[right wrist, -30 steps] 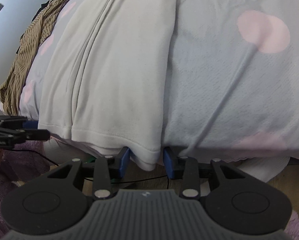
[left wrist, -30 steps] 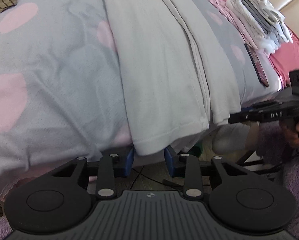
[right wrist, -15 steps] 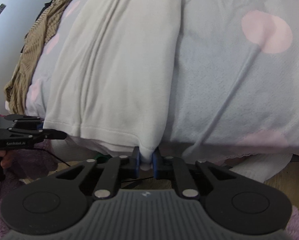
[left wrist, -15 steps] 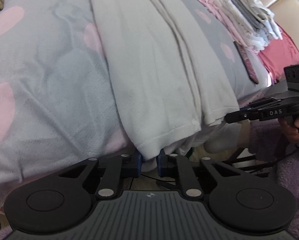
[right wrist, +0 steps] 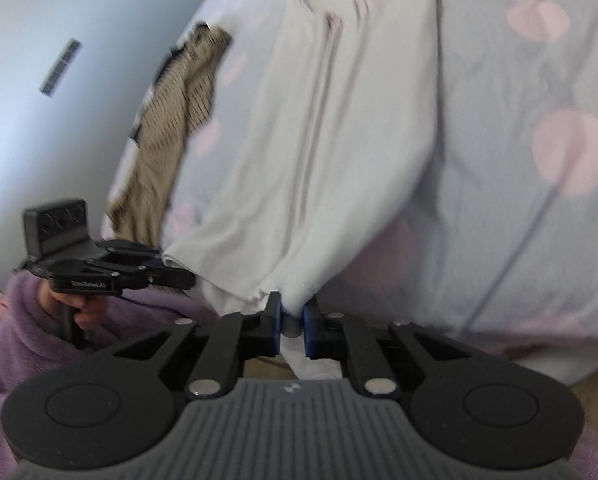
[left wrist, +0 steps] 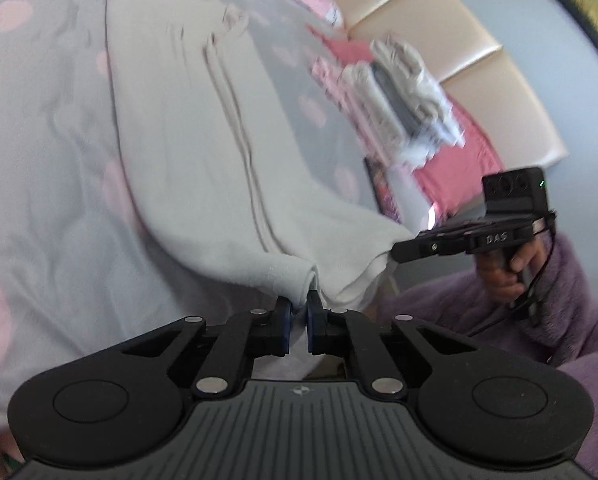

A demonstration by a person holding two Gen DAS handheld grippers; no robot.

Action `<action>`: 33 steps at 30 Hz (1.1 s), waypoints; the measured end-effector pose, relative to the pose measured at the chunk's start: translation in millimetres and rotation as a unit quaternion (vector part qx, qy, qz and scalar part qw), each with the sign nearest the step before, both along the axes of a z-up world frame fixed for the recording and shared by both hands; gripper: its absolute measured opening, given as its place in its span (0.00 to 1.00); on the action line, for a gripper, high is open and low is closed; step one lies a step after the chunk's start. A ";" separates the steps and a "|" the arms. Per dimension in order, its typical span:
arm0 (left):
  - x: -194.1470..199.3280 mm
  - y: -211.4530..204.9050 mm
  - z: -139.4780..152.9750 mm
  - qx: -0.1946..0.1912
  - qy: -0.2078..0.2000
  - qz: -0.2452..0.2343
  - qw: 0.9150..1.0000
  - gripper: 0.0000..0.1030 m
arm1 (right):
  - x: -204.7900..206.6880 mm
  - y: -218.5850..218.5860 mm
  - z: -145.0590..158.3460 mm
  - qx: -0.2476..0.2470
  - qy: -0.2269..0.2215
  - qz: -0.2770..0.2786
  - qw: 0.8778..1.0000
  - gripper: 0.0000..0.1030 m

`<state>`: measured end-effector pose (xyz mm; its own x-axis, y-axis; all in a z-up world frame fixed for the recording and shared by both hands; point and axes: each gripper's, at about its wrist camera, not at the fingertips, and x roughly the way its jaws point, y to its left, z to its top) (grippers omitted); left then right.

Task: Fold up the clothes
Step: 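Lift the hem with both grippers and fold it toward the collar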

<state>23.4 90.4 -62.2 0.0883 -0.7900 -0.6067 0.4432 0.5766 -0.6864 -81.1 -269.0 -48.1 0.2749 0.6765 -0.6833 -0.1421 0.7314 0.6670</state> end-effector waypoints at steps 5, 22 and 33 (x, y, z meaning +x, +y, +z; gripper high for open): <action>34.4 12.2 24.1 -0.013 -0.022 0.031 0.999 0.05 | 27.0 -11.9 23.8 0.005 -0.032 -0.024 0.999 0.11; 177.6 -11.8 -12.2 0.034 -0.036 0.118 0.992 0.05 | 169.6 -25.4 0.0 -0.053 -0.052 -0.102 0.992 0.11; 205.3 -25.6 -47.5 0.090 -0.018 0.140 0.986 0.05 | 217.1 -19.1 -42.2 -0.072 -0.017 -0.125 0.989 0.11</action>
<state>228.8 64.8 -109.7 0.3125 -0.6110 -0.7274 0.2717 0.7912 -0.5479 135.9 -288.1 -90.3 0.4458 0.4808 -0.7550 0.0352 0.8334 0.5515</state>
